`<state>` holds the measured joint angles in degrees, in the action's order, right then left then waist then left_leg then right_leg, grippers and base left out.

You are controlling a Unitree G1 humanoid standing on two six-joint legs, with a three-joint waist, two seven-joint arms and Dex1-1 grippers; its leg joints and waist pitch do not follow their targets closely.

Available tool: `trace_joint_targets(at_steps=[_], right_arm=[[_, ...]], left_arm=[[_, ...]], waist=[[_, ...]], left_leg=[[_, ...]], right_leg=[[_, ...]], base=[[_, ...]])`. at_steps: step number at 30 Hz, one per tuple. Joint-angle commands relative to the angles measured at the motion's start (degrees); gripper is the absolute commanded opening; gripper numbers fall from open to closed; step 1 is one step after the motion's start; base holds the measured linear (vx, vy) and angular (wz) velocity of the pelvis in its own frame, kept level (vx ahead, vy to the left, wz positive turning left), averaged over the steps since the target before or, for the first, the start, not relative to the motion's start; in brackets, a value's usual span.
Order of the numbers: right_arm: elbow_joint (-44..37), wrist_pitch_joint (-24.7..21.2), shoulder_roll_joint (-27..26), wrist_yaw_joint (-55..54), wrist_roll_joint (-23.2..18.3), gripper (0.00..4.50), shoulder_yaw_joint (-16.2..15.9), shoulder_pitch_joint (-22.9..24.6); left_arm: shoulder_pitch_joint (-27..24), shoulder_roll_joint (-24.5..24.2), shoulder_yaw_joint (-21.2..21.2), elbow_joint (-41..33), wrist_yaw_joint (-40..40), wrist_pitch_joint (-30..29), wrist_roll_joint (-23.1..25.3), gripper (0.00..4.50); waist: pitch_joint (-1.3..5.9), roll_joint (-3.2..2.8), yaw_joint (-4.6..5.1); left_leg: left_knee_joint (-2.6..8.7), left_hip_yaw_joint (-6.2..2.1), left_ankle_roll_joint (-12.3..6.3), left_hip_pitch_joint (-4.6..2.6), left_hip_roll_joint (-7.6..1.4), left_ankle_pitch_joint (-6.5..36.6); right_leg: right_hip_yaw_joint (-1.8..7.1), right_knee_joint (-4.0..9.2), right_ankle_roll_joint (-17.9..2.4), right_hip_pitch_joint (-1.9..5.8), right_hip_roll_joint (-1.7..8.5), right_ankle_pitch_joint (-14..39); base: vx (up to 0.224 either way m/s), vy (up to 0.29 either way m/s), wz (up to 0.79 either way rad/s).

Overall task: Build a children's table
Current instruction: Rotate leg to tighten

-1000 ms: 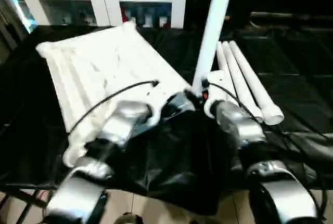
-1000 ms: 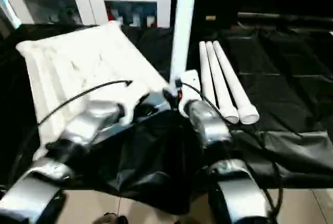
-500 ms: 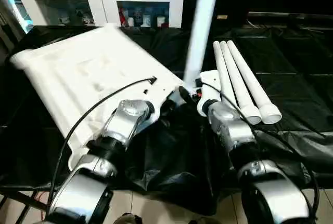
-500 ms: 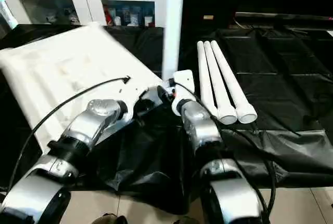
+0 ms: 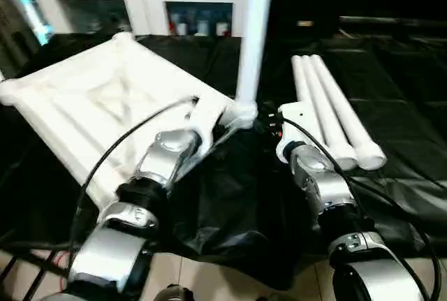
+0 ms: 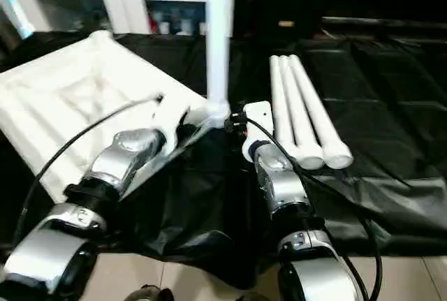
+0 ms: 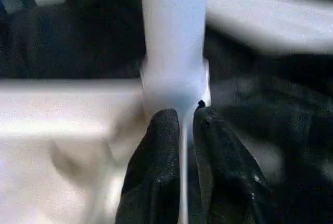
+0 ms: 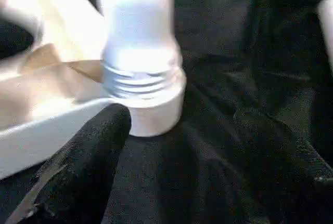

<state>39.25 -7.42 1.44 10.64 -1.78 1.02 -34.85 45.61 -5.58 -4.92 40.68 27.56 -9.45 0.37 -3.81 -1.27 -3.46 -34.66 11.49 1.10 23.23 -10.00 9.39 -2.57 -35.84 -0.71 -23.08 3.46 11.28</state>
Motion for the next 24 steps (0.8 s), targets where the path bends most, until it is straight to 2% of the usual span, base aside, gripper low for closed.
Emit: trace_joint_targets(at_steps=[1, 5, 6, 7, 8, 9, 10, 11, 12, 13, 14, 15, 17, 18, 20, 21, 23, 24], right_arm=[[-1.53, -1.54, 0.18, 1.16, 0.61, 3.65, -1.01, 0.91], [-2.46, -2.80, 0.20, 2.46, 1.19, 3.65, -2.75, 1.26], [-2.55, -3.12, 0.25, 2.65, 1.40, 3.65, -3.09, 1.29], [-2.55, -3.14, 0.25, 2.67, 1.41, 3.65, -3.12, 1.30], [-2.64, -3.45, 0.30, 2.84, 1.59, 3.65, -3.43, 1.33], [-2.88, -3.94, 0.32, 2.82, 1.78, 3.65, -3.69, 1.43], [-2.88, -3.94, 0.32, 2.82, 1.78, 3.65, -3.69, 1.43], [-3.43, -5.29, 0.30, 2.81, 1.99, 3.65, -4.11, 1.74], [-3.43, -5.29, 0.30, 2.81, 1.99, 3.65, -4.11, 1.74], [-3.67, -5.91, 0.30, 2.83, 2.03, 3.65, -4.26, 1.86], [-3.80, -6.30, 0.30, 2.82, 2.16, 3.65, -4.43, 1.98], [-4.07, -6.68, 0.35, 2.83, 2.20, 3.65, -4.58, 2.12], [-4.33, -7.17, 0.41, 3.02, 2.20, 3.65, -4.85, 2.27], [-4.28, -7.22, 0.41, 3.09, 2.19, 3.65, -4.91, 2.23], [-4.13, -7.34, 0.40, 3.23, 2.16, 3.65, -5.07, 2.09], [-4.02, -7.43, 0.35, 3.28, 2.18, 3.65, -5.12, 1.91], [-4.05, -7.74, 0.27, 3.31, 2.19, 3.65, -5.18, 1.69], [-3.93, -7.67, 0.22, 3.54, 2.14, 3.65, -5.31, 1.47]], left_arm=[[0.15, -2.05, 0.59, -1.48, -1.92, 0.77, 1.43, 1.12], [-0.83, -6.95, 2.60, -4.16, -6.00, -1.86, 3.65, 1.48], [-1.28, -8.44, 3.07, -4.99, -6.98, -2.34, 4.35, 1.48], [-1.31, -8.55, 3.11, -5.06, -7.05, -2.37, 4.40, 1.48], [-1.73, -9.88, 3.52, -5.80, -7.86, -2.75, 5.01, 1.68], [-2.28, -12.12, 4.78, -6.69, -9.91, -3.92, 5.93, 1.68], [-2.28, -12.12, 4.78, -6.69, -9.91, -3.92, 5.93, 1.84], [-4.17, -18.97, 7.15, -8.44, -14.24, -7.01, 9.69, 1.84], [-4.17, -18.97, 7.15, -8.44, -14.24, -7.01, 9.69, 1.84], [-4.97, -21.65, 7.71, -8.99, -15.59, -8.08, 11.24, 1.84], [-6.41, -24.51, 7.66, -9.53, -15.42, -9.40, 12.87, 1.84], [-7.62, -26.40, 7.38, -10.04, -15.04, -10.41, 13.87, 1.84], [-10.28, -29.37, 6.96, -11.29, -14.74, -12.22, 15.63, 1.84], [-10.92, -30.09, 6.63, -11.74, -14.79, -12.76, 16.42, 1.84], [-12.84, -32.12, 5.77, -13.13, -14.91, -14.42, 18.68, 1.84], [-13.78, -33.16, 5.39, -13.05, -14.70, -15.28, 19.29, 1.84], [-15.11, -34.38, 4.50, -13.79, -13.76, -16.73, 19.69, 1.84], [-15.72, -34.50, 4.47, -14.41, -13.07, -17.70, 19.12, 1.84]], waist=[[4.89, 0.32, -0.07], [4.85, 0.31, 0.24], [4.82, 0.55, 0.42], [4.81, 0.33, 0.55], [4.82, 0.13, 0.57], [4.77, 0.56, 0.64], [4.76, 0.23, 0.57], [4.75, 0.59, 0.60], [4.84, 0.25, 0.44], [4.73, 0.14, 0.87], [4.71, 0.30, 1.16], [4.66, 0.12, 1.30], [4.54, -0.07, 0.88], [4.50, -0.07, 0.90], [4.41, 0.04, 0.71], [4.44, -0.09, 0.51], [4.32, -0.04, 0.22], [4.35, 0.19, 0.23]], left_leg=[[3.42, -1.75, -4.25, -1.83, -3.25, 7.59], [3.49, -1.78, -3.10, -1.82, -3.15, 8.11], [3.54, -1.76, -3.02, -1.80, -3.14, 8.14], [3.55, -1.78, -2.81, -1.83, -3.10, 8.15], [3.57, -1.80, -2.36, -2.02, -3.22, 8.46], [3.60, -1.71, -2.30, -1.96, -3.19, 8.38], [3.64, -1.78, -1.99, -1.96, -3.24, 8.18], [3.65, -1.69, -1.87, -1.98, -3.22, 8.26], [3.68, -1.92, -1.69, -2.03, -3.43, 8.25], [3.91, -1.98, -1.36, -1.89, -3.22, 8.70], [3.97, -1.99, -1.11, -1.93, -3.24, 8.95], [3.92, -1.94, -0.50, -2.12, -3.21, 9.21], [3.97, -1.80, 0.58, -2.63, -3.43, 10.42], [4.12, -1.90, 0.74, -2.46, -3.49, 10.57], [4.30, -1.78, 1.53, -2.69, -3.43, 12.20], [4.31, -1.83, 1.76, -2.76, -3.48, 12.66], [4.58, -1.94, 2.98, -2.92, -3.48, 15.08], [4.69, -1.99, 3.49, -2.86, -3.44, 15.39]], right_leg=[[2.37, 3.78, -14.71, 2.95, 4.83, 1.51], [2.45, 3.80, -13.72, 2.95, 4.82, 3.70], [2.41, 3.80, -13.60, 2.92, 4.69, 3.82], [2.40, 3.86, -13.39, 2.80, 4.68, 4.39], [2.47, 3.85, -13.37, 2.65, 4.72, 4.63], [2.47, 3.91, -13.37, 2.65, 4.65, 4.62], [2.46, 3.69, -13.39, 2.59, 4.62, 4.35], [2.50, 3.74, -13.19, 2.60, 4.62, 4.33], [2.48, 3.40, -12.97, 2.55, 4.73, 4.27], [2.41, 3.41, -12.03, 2.49, 4.48, 4.97], [2.43, 3.51, -11.83, 2.47, 4.46, 5.25], [2.49, 3.59, -11.84, 2.28, 4.45, 5.69], [2.66, 3.80, -12.09, 1.79, 4.54, 6.61], [2.65, 3.67, -12.02, 1.85, 4.54, 6.55], [2.72, 3.88, -11.54, 1.50, 4.39, 7.64], [2.78, 3.89, -11.51, 1.44, 4.54, 7.95], [2.85, 4.10, -10.89, 1.18, 4.56, 9.81], [2.87, 4.02, -10.65, 1.25, 4.48, 9.65]], base=[[0.000, 0.000, 0.00], [0.000, 0.000, 0.00], [0.000, 0.000, 0.00], [0.000, 0.000, 0.00], [0.000, 0.000, 0.00], [0.000, 0.000, 0.00], [0.000, 0.000, 0.00], [0.000, 0.000, 0.00], [0.000, 0.000, 0.00], [0.000, 0.000, 0.00], [0.000, 0.000, 0.00], [0.000, 0.000, 0.00], [0.000, 0.000, 0.00], [0.000, 0.000, 0.00], [0.000, 0.000, 0.00], [0.000, 0.000, 0.00], [0.000, 0.000, 0.00], [0.000, 0.000, 0.00]])
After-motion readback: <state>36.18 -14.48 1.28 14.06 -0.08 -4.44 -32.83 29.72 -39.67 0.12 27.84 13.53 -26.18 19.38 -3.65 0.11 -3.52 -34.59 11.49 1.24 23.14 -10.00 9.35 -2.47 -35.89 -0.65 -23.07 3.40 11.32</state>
